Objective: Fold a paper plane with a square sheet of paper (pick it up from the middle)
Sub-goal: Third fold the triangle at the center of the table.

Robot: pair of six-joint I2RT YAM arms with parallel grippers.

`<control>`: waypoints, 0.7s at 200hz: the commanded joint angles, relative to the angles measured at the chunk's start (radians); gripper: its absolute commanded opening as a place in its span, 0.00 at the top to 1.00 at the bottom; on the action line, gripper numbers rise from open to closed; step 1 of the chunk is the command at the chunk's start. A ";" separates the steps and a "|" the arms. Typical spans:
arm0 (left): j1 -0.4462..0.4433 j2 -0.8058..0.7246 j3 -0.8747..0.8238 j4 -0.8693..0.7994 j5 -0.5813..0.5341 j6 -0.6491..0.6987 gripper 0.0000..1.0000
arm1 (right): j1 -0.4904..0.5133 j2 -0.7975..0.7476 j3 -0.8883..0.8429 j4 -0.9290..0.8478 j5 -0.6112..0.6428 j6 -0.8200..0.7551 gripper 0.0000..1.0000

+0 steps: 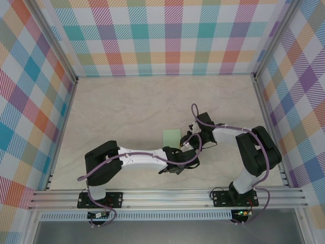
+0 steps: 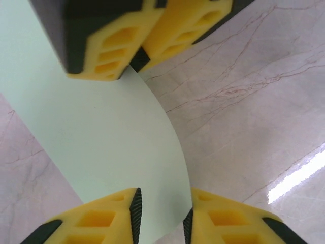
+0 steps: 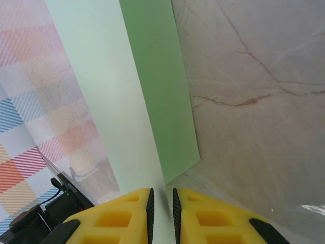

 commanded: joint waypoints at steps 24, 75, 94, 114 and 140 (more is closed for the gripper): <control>-0.009 -0.051 -0.014 0.013 -0.013 -0.003 0.88 | -0.008 0.009 0.011 -0.020 0.007 -0.014 0.80; 0.032 -0.110 -0.092 0.090 0.127 0.008 0.98 | -0.023 -0.061 0.015 -0.083 0.053 -0.038 0.76; 0.068 -0.159 -0.134 0.139 0.236 0.013 0.99 | -0.033 -0.107 0.010 -0.106 0.083 -0.049 0.75; 0.106 -0.199 -0.175 0.182 0.341 0.016 0.99 | -0.036 -0.135 0.016 -0.095 0.062 -0.056 0.82; 0.145 -0.231 -0.211 0.209 0.417 0.006 0.99 | -0.036 -0.110 0.040 -0.061 -0.012 -0.056 0.90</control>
